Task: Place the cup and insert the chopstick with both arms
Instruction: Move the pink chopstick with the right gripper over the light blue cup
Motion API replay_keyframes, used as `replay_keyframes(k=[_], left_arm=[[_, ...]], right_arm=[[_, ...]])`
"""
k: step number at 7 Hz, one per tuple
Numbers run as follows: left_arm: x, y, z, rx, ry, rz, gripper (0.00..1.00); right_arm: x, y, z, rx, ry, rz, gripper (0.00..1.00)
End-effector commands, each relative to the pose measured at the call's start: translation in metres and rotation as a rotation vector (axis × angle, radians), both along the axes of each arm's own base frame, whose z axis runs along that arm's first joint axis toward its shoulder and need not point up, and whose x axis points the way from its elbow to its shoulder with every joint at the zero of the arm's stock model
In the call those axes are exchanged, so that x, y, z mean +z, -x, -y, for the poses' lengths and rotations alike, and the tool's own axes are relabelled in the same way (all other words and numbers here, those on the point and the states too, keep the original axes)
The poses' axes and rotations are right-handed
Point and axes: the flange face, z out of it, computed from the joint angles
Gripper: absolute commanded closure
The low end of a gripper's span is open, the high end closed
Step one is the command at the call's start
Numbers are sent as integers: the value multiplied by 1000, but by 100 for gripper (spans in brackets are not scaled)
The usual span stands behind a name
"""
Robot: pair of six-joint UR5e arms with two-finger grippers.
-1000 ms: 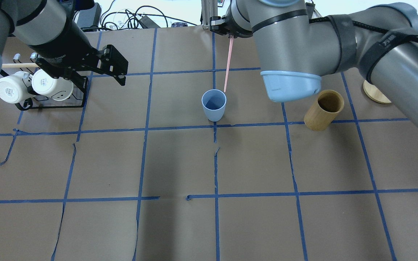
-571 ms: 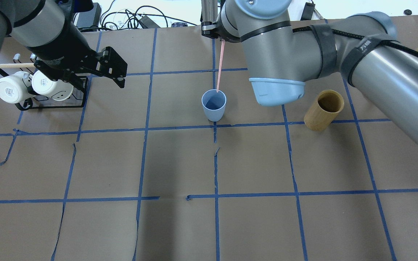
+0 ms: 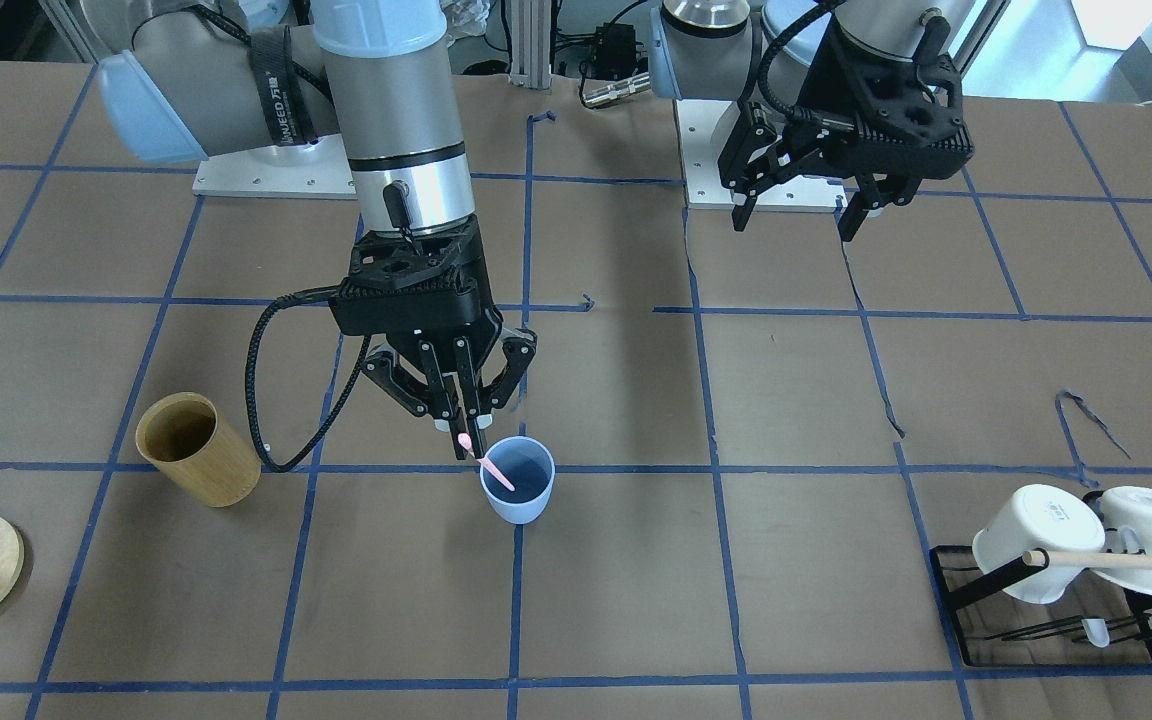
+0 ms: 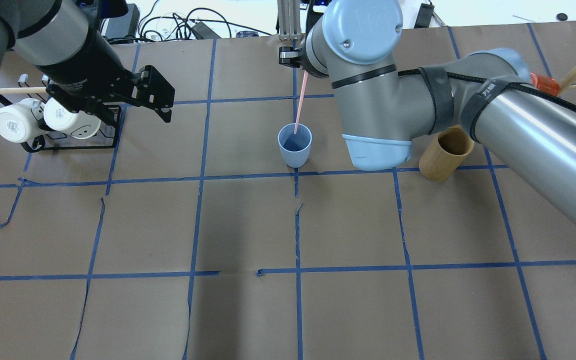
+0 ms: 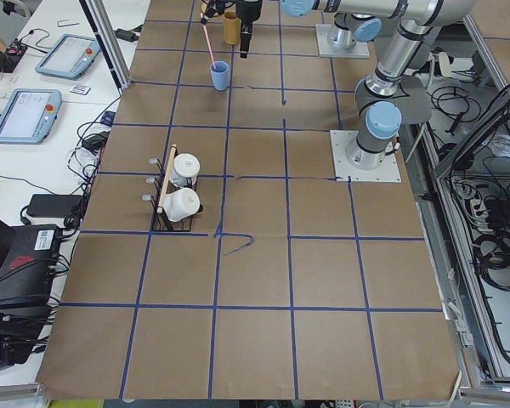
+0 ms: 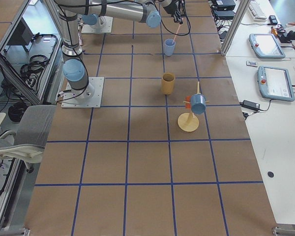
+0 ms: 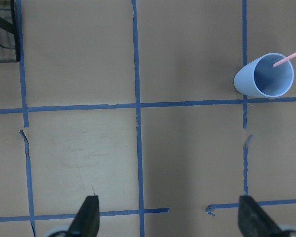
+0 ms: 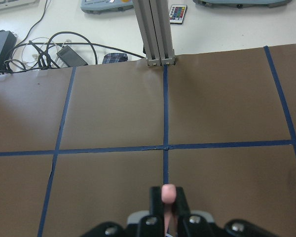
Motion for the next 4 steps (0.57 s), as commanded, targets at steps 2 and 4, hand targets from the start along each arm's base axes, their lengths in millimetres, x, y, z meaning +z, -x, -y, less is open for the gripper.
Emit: replay_keyframes(k=[2, 4], left_arm=[[0, 0, -1, 0, -4, 0, 0], [-1, -1, -1, 2, -10, 0, 0]], right_arm=[[-3, 3, -4, -14, -36, -19, 0], [24, 13, -12, -22, -180, -65, 0]])
